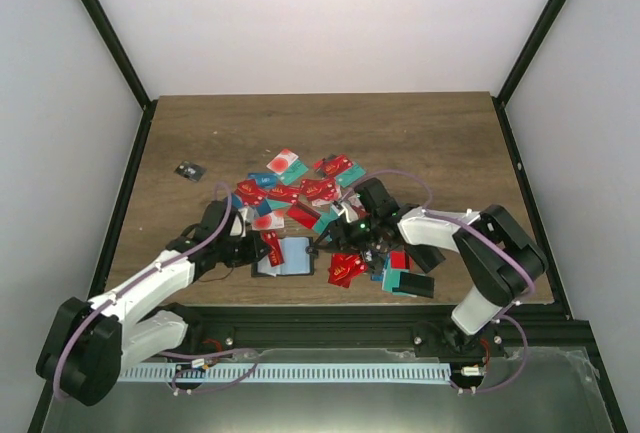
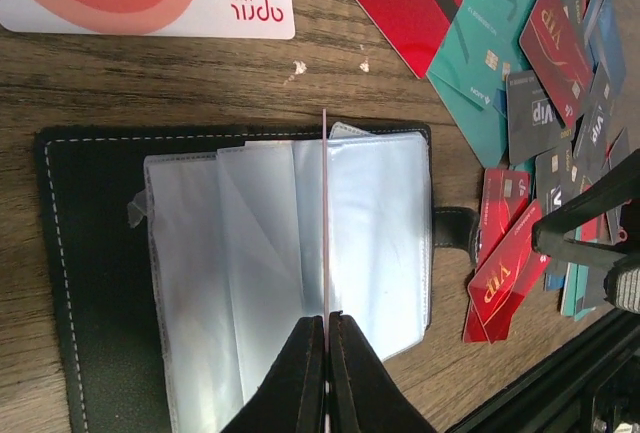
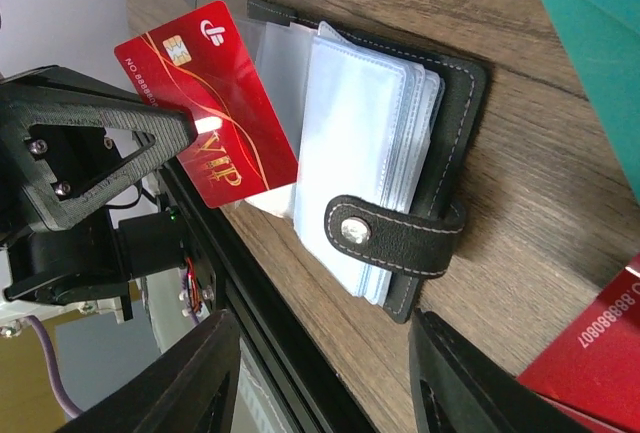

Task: Put the credit cards into the card holder
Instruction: Insert the credit card into the card holder.

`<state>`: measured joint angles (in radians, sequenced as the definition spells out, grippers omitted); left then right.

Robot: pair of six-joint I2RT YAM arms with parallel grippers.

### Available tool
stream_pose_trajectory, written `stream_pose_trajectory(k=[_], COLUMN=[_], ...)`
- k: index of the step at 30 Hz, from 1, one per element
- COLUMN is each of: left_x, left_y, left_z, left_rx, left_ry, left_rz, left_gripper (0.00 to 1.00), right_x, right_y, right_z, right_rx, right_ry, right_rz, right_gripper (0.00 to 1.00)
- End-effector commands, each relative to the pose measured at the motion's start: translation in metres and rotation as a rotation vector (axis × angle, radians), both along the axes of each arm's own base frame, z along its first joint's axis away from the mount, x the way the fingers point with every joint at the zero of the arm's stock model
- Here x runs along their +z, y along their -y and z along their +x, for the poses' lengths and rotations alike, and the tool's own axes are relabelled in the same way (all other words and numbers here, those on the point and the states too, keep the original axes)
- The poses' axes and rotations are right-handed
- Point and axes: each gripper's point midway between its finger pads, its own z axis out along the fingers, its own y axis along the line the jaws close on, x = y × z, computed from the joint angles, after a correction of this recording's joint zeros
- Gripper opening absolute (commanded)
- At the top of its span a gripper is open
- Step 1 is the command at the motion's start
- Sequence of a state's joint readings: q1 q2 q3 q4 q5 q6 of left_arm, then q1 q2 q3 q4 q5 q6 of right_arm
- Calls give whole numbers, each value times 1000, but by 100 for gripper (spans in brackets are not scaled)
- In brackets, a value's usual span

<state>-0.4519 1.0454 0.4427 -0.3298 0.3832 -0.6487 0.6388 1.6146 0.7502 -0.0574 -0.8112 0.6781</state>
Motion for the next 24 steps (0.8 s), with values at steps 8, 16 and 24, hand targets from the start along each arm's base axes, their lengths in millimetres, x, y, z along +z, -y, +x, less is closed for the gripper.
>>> stream_pose_trajectory(k=[8, 16, 24], left_x=[-5, -3, 3], left_y=[9, 17, 22], left_z=[-1, -4, -5], left_rx=[-39, -56, -60], left_ry=[7, 8, 8], left_rz=[-57, -117, -156], left_gripper=[4, 4, 4], right_x=[-16, -30, -38], right_y=[-5, -2, 0], right_z=[-2, -9, -13], right_rx=[20, 19, 17], right_ry=[-33, -75, -98], right_rz=[5, -3, -14], right_gripper=[46, 43, 42])
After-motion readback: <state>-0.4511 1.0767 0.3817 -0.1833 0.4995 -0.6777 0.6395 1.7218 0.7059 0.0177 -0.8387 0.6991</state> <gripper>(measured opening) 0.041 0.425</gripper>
